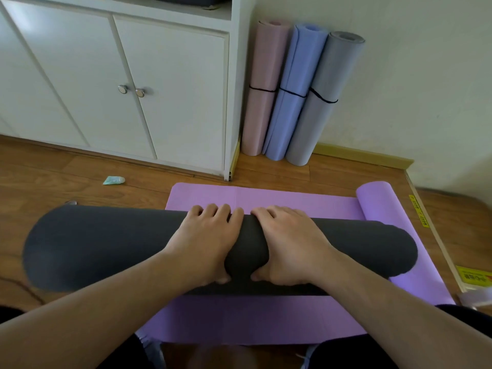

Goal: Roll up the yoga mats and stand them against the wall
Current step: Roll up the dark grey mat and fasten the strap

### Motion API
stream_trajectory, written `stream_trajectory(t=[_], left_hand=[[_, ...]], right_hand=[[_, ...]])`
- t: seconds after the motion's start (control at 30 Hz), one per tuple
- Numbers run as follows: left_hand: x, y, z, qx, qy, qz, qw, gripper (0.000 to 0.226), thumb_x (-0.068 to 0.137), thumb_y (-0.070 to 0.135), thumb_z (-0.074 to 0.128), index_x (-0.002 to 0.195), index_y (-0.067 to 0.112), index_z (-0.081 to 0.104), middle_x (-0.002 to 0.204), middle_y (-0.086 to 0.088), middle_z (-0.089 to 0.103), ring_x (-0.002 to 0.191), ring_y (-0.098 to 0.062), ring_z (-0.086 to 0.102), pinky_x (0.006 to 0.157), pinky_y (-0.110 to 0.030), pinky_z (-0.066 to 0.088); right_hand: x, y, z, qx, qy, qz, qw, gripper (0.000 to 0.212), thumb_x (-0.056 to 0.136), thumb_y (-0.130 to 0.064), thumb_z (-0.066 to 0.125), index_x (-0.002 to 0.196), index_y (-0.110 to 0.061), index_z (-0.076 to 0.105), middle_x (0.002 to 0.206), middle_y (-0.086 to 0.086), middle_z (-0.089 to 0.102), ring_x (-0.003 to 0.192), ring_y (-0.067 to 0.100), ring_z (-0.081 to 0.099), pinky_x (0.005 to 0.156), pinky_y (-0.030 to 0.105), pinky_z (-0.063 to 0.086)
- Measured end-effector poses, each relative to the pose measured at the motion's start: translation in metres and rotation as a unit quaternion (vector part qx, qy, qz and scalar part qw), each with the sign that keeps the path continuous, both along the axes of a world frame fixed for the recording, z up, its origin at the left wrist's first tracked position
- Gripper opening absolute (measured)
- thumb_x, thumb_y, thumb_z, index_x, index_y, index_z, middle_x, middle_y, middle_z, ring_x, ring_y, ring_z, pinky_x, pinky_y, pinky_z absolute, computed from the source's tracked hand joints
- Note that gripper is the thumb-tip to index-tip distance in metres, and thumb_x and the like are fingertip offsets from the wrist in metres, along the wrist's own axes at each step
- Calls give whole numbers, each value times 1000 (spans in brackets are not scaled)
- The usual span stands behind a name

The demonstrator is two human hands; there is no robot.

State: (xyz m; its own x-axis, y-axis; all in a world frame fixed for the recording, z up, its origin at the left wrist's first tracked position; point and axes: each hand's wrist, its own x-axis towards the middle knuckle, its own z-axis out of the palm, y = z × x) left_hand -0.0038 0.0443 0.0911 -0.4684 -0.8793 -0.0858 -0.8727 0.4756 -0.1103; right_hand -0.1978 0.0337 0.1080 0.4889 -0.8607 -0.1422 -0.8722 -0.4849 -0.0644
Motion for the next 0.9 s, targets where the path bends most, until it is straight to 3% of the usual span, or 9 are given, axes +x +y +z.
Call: stream_trajectory(t=[0.17,0.3,0.4,0.5,0.6,0.8,0.9], left_hand=[[11,-14,9,63,52,21,996,108,60,74,81,146,30,33,136,8,52,122,-18,53,108,-43,44],[15,-17,15,91,75,29,993,104,55,78,80,140,35,39,128,13,56,114,-14,55,104,-39,45],[13,-9,11,41,83,11,996,107,60,75,78,147,31,36,138,10,51,124,-15,49,113,-36,38],[5,0,4,-1,38,-6,999,126,61,74,79,159,22,20,151,1,38,138,-23,39,122,-43,28],[0,-1,-3,-18,0,-5,1000,123,61,69,82,156,19,21,148,-3,42,133,-27,43,115,-47,35],[7,-13,3,8,36,-3,999,110,62,70,81,149,25,31,142,4,48,128,-22,48,111,-44,39],[11,-18,10,33,63,18,997,108,59,74,81,146,27,35,138,6,51,124,-19,50,110,-43,42]], right_hand=[[6,10,-3,-45,36,32,998,134,65,-65,90,162,-22,8,156,6,32,143,29,33,125,45,28],[8,6,-8,-65,36,43,996,124,65,-62,91,157,-22,18,149,5,42,135,28,43,119,46,35],[4,2,-8,-71,22,40,996,116,65,-61,89,155,-23,27,147,3,47,133,27,48,115,46,39],[-1,-2,-4,-47,7,16,999,113,64,-64,88,154,-25,32,144,-1,50,132,24,49,114,45,41],[1,-1,-3,-11,-3,1,1000,111,62,-68,88,152,-29,35,143,-6,52,131,21,51,114,45,41],[3,9,-2,-42,-7,19,999,117,70,-57,86,160,-21,20,151,2,37,138,26,41,120,43,35],[7,11,0,-74,47,31,996,130,66,-60,90,161,-19,11,157,8,30,144,31,33,126,47,27]])
